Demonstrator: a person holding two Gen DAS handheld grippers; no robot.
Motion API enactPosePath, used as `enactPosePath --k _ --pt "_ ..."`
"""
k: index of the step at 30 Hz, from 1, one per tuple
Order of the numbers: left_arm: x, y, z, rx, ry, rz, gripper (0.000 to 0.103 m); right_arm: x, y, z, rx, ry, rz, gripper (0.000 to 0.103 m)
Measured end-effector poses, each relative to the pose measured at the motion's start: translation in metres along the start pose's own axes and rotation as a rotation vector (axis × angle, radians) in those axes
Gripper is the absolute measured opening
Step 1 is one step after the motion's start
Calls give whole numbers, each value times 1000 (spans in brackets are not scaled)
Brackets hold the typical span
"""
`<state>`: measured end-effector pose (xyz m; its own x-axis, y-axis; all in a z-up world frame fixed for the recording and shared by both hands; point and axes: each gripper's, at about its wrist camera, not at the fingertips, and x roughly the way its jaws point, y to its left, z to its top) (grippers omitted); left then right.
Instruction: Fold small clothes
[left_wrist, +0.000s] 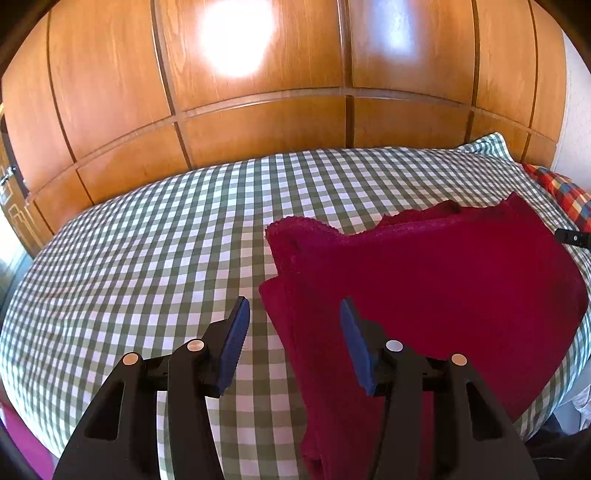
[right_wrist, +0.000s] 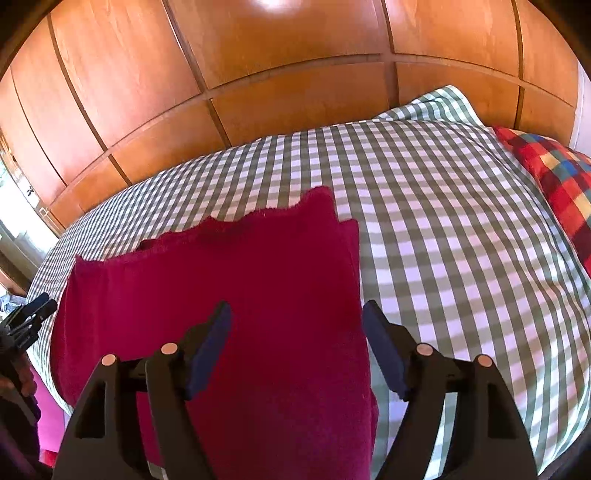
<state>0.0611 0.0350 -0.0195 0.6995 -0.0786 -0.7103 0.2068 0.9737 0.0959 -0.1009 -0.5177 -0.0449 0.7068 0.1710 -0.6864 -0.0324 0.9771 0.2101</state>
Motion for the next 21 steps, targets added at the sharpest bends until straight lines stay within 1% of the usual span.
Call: enactPosePath --k 6,10,13,16,18,21 --pt "12 1 2 -19 25 5 50 4 -2 8 14 -11 -9 80" --pt "20 7 1 -50 43 -7 50 3 -7 10 19 -22 -22 83" --pt "21 20 2 -129 51 -74 50 -1 -12 14 29 -38 -30 83" --pt "23 33 5 -199 57 -119 50 -1 -15 20 22 -49 -39 82" --pt "24 38 7 -232 59 -171 50 3 -15 25 15 -53 -40 78" --pt "27 38 12 -255 69 -234 50 13 -14 35 16 -47 -32 71"
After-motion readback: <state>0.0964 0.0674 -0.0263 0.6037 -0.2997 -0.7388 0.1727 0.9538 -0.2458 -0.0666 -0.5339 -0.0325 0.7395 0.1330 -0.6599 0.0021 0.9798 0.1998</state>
